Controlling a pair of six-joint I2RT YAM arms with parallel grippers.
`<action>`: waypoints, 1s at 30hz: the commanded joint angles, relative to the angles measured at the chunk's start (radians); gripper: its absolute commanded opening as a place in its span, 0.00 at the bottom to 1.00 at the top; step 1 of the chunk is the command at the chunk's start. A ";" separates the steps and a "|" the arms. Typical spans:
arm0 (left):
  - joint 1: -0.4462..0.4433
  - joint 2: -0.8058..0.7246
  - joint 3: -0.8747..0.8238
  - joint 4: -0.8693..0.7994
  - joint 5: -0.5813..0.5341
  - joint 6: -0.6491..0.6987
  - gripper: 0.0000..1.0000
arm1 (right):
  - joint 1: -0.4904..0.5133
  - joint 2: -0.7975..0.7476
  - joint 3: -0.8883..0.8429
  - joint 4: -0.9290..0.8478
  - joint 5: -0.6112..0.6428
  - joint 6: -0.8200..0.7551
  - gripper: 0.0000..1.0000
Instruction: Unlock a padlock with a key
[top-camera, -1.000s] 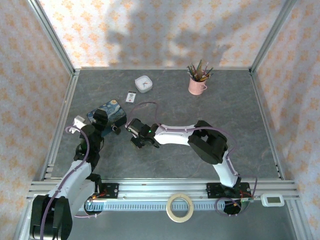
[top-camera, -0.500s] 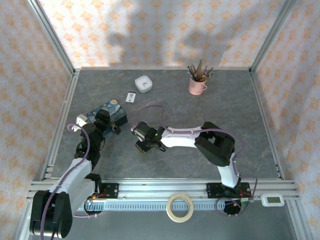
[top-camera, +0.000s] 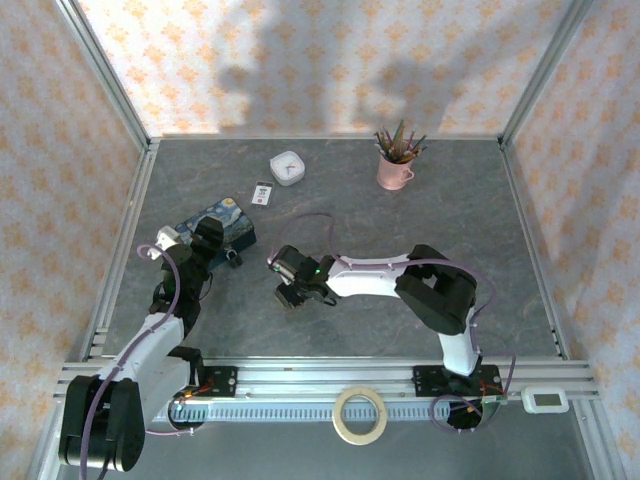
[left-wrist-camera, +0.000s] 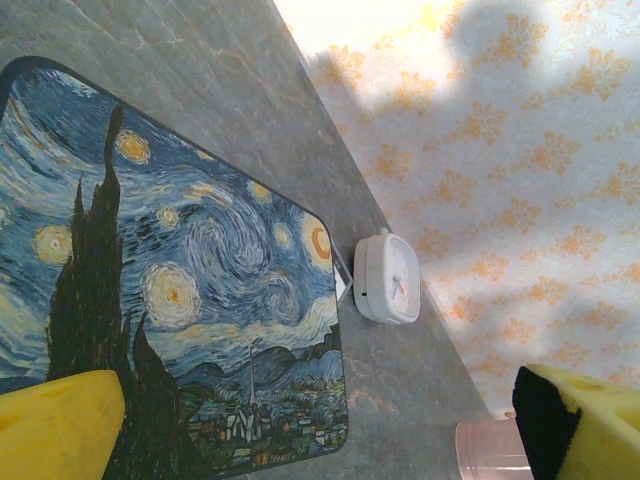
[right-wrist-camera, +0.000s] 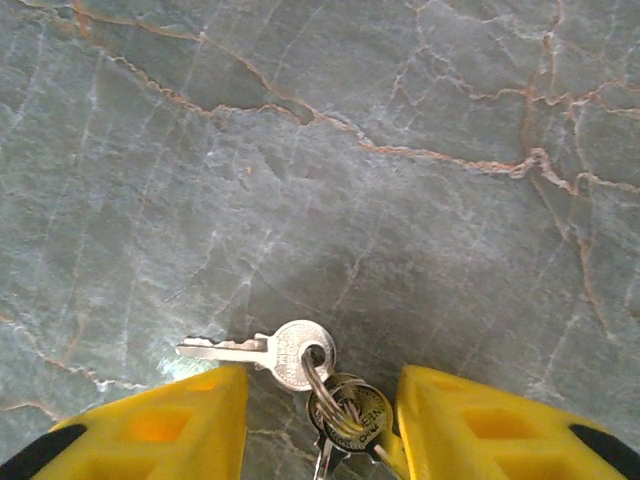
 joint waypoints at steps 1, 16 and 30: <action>0.008 -0.010 0.018 0.022 0.020 -0.014 0.97 | -0.001 0.046 0.021 -0.034 0.123 0.016 0.44; -0.047 -0.047 0.048 0.025 0.124 -0.007 0.94 | -0.128 -0.061 -0.164 0.179 -0.056 0.251 0.00; -0.427 0.165 0.052 0.254 0.008 -0.128 0.90 | -0.263 -0.309 -0.414 0.416 -0.157 0.396 0.00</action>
